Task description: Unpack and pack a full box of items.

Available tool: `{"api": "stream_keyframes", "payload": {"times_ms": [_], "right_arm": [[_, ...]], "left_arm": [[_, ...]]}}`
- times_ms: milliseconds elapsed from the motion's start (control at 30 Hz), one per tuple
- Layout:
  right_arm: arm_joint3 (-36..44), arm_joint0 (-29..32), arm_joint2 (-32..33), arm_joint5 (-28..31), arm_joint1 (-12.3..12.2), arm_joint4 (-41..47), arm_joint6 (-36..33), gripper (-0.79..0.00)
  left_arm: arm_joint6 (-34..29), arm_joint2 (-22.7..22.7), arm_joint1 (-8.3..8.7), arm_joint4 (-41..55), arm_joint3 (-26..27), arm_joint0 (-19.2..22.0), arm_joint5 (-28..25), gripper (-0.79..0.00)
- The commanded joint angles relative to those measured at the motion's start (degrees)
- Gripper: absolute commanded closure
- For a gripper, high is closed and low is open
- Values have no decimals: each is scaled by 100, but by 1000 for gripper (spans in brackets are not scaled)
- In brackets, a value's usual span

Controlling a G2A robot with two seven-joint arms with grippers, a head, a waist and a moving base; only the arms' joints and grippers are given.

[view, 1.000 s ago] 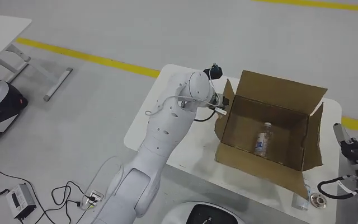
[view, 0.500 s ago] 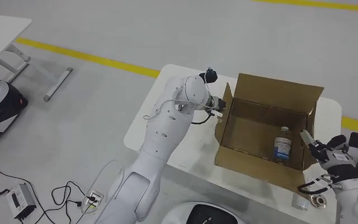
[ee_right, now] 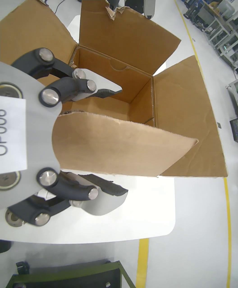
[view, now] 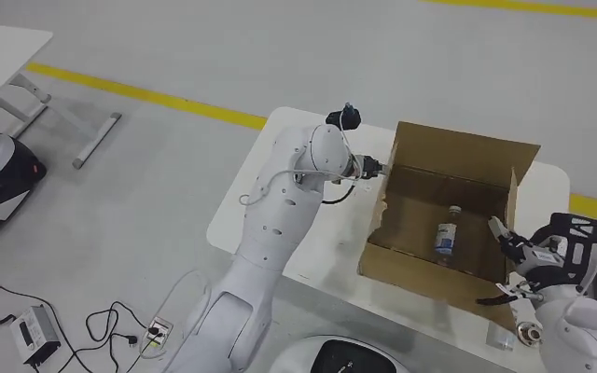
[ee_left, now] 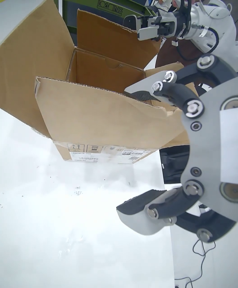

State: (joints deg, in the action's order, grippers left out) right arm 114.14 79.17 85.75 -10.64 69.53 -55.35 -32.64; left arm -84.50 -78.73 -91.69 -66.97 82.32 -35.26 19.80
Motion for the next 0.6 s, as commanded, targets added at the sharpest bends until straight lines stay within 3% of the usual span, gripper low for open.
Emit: {"api": "stream_keyframes", "payload": {"times_ms": [0, 567], "right_arm": [[14, 64, 67, -86, 6, 155, 7, 0], [375, 387, 705, -260, 24, 1287, 165, 0]], "left_arm": [[-19, 6, -28, -29, 5, 18, -19, -785], [-350, 331, -320, 71, -455, 172, -350, -785]]}}
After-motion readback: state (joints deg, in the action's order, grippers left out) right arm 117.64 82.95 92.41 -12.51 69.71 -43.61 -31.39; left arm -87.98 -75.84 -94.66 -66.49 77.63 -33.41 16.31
